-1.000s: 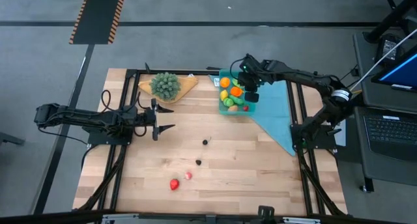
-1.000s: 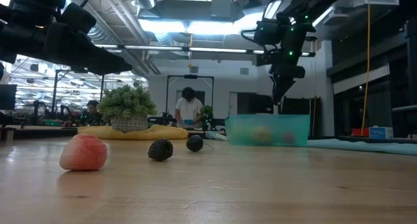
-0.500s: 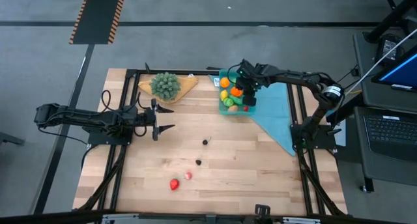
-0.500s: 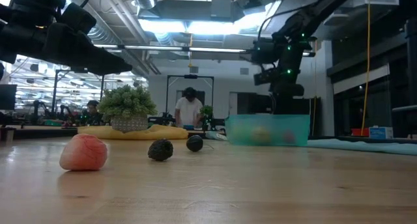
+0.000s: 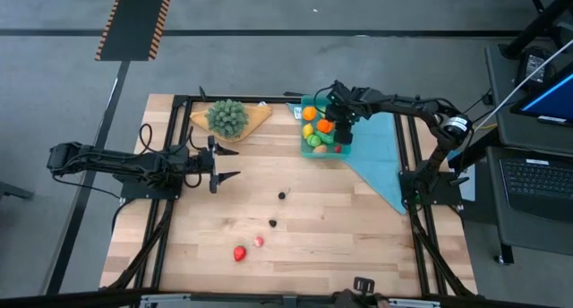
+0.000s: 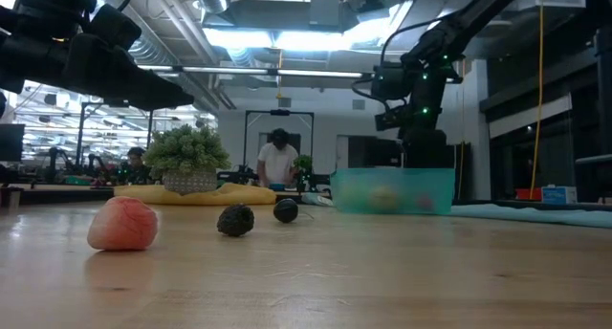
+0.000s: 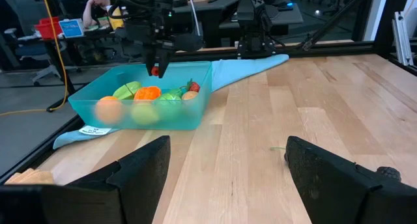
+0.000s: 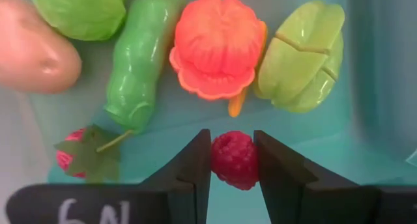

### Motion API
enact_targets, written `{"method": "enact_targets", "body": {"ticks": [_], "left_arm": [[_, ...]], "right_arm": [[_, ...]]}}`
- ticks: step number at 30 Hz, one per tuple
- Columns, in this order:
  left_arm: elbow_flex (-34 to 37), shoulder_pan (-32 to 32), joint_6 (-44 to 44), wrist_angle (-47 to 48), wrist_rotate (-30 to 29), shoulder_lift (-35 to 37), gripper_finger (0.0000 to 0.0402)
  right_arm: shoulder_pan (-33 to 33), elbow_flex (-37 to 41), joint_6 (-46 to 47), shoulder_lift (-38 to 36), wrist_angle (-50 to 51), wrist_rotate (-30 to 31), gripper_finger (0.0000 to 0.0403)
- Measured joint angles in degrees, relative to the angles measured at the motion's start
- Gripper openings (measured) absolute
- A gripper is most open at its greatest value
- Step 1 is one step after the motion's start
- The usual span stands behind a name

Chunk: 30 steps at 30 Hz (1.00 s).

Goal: Pick and placing Produce into tupperware
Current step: Put the red raspberry into the blue bin, then put the red strawberry into the blue bin

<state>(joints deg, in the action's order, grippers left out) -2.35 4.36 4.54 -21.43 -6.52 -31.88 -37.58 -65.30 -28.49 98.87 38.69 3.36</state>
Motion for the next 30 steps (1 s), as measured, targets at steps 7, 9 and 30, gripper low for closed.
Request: {"method": "enact_targets", "body": {"ticks": [7,9,30], "left_arm": [[0.0,0.0,0.0,0.0,0.0,0.0,0.0298],[0.0,0.0,0.0,0.0,0.0,0.0,0.0298],[-0.1,0.0,0.1,0.1,1.4,0.0,0.0298]], "right_arm": [[-0.4,0.0,2.8,0.0,-2.1,0.0,0.014],[-0.4,0.0,2.8,0.0,-1.8,0.0,0.0153],[0.1,-0.3,12.1,-1.5,-0.8,-0.4,0.0238]]}}
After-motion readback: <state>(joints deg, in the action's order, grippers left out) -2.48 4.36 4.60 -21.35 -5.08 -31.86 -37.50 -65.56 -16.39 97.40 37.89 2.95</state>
